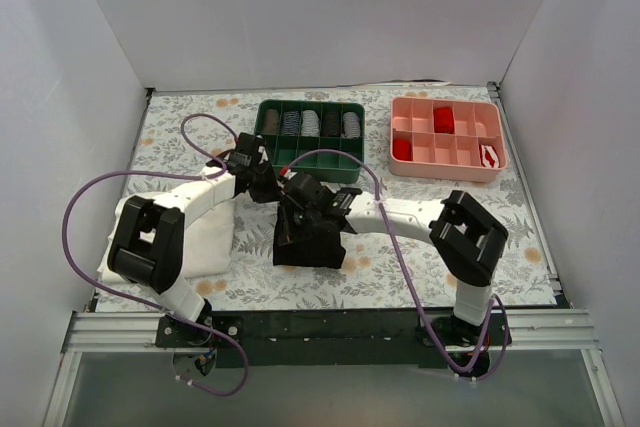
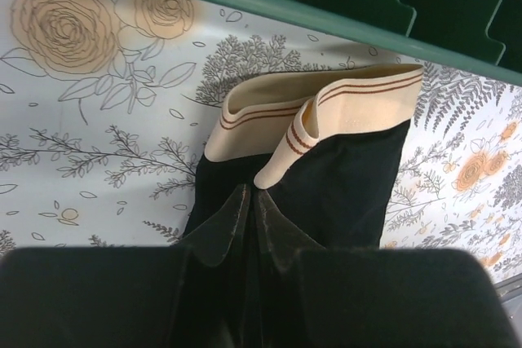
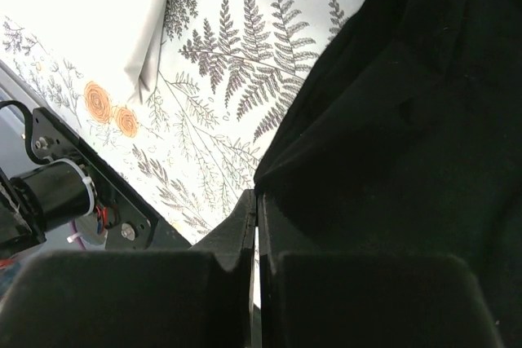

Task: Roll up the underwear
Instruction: Fold the underwear at the center of the board.

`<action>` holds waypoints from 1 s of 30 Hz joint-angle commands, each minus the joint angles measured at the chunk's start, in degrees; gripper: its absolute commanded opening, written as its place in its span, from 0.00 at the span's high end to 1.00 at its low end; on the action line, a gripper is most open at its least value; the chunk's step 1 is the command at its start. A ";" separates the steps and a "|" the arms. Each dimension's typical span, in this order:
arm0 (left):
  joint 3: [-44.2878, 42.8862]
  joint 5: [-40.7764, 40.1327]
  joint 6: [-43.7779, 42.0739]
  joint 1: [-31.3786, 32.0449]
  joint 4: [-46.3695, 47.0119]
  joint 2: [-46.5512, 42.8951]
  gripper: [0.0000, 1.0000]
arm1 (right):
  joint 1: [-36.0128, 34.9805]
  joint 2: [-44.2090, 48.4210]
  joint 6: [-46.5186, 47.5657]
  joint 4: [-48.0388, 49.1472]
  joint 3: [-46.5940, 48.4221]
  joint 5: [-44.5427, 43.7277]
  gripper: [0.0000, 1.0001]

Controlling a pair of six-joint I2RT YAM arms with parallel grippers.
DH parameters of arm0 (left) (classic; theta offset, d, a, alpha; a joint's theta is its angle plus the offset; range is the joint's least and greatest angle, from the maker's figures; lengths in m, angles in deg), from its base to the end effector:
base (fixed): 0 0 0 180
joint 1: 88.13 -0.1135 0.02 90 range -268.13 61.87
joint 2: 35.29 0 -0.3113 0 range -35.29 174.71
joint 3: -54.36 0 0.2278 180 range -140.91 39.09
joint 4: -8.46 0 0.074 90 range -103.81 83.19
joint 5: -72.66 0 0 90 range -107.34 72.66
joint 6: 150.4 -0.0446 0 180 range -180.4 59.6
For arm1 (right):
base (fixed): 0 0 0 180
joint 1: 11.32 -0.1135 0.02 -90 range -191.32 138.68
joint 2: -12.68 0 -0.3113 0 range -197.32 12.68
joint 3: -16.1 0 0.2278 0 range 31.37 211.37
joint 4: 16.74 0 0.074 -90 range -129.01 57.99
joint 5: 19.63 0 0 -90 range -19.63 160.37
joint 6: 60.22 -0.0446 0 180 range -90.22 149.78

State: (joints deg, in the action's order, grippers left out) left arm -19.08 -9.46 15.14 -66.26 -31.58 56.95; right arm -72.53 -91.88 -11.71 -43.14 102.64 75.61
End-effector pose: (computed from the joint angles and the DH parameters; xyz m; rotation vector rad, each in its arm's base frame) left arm 0.2844 -0.1208 0.2500 -1.2146 2.5198 -0.7130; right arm 0.1888 0.3520 0.2615 -0.4873 2.5161 0.9140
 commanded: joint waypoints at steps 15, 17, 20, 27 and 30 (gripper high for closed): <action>-0.45 -0.06 -1.98 -2.00 0.17 3.46 0.78 | -0.31 -4.69 2.65 5.07 2.12 3.46 0.99; -0.62 -0.23 -2.16 -2.00 -0.18 3.29 0.69 | -0.31 -5.05 3.78 7.60 1.86 6.69 0.99; -0.80 -0.32 -2.42 -2.09 -0.54 2.77 0.65 | -0.23 -6.36 5.10 7.36 3.43 9.44 0.99; -0.36 -2.16 -1.72 -2.36 -2.65 0.31 0.35 | -0.23 -7.24 5.37 3.93 4.15 8.65 0.95; -0.36 -2.43 -1.28 -2.53 -3.61 -1.01 0.27 | -0.14 -6.89 5.72 3.75 3.71 8.12 0.88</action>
State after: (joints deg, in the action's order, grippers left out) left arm -19.02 -10.40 13.50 -68.34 -33.55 60.32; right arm -72.53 -98.43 -7.32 -39.23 105.08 82.97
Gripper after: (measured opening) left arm 0.684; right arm 0.108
